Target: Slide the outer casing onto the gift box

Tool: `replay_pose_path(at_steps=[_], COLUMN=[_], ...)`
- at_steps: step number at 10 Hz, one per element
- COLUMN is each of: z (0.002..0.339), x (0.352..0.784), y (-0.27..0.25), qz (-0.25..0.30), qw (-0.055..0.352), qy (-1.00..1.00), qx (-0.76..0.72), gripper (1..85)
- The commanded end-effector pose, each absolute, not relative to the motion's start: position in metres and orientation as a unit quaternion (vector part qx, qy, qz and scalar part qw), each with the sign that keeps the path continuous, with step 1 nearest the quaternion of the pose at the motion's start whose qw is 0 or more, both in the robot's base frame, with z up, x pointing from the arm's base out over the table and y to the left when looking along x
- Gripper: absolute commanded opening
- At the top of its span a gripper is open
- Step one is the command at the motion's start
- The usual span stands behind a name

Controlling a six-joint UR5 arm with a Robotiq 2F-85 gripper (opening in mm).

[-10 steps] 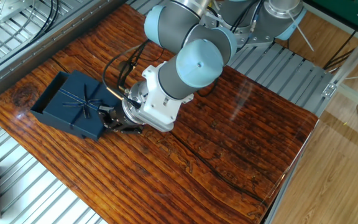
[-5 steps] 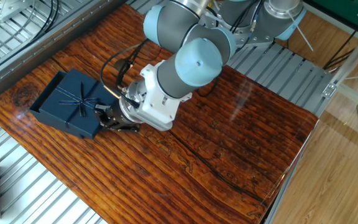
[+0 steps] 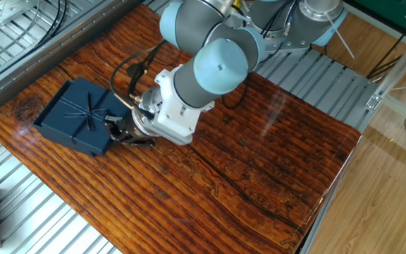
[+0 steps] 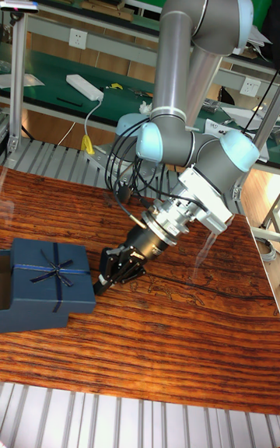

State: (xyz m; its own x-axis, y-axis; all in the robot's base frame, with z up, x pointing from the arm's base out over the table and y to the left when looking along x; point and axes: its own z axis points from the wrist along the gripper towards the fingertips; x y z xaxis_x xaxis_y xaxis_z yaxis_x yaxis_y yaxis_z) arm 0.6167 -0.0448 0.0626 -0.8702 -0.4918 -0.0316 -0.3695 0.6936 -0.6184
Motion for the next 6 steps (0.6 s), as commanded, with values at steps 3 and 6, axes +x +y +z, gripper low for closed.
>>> replay_pose_path(at_steps=[3,6], z=[0.077,0.083], x=[0.616,0.615], y=[-0.067,-0.076], qz=[-0.317,-0.317], qw=[0.092,0.093], qy=[0.910,0.909], qx=[-0.253,-0.255], gripper=[1.0,1.0])
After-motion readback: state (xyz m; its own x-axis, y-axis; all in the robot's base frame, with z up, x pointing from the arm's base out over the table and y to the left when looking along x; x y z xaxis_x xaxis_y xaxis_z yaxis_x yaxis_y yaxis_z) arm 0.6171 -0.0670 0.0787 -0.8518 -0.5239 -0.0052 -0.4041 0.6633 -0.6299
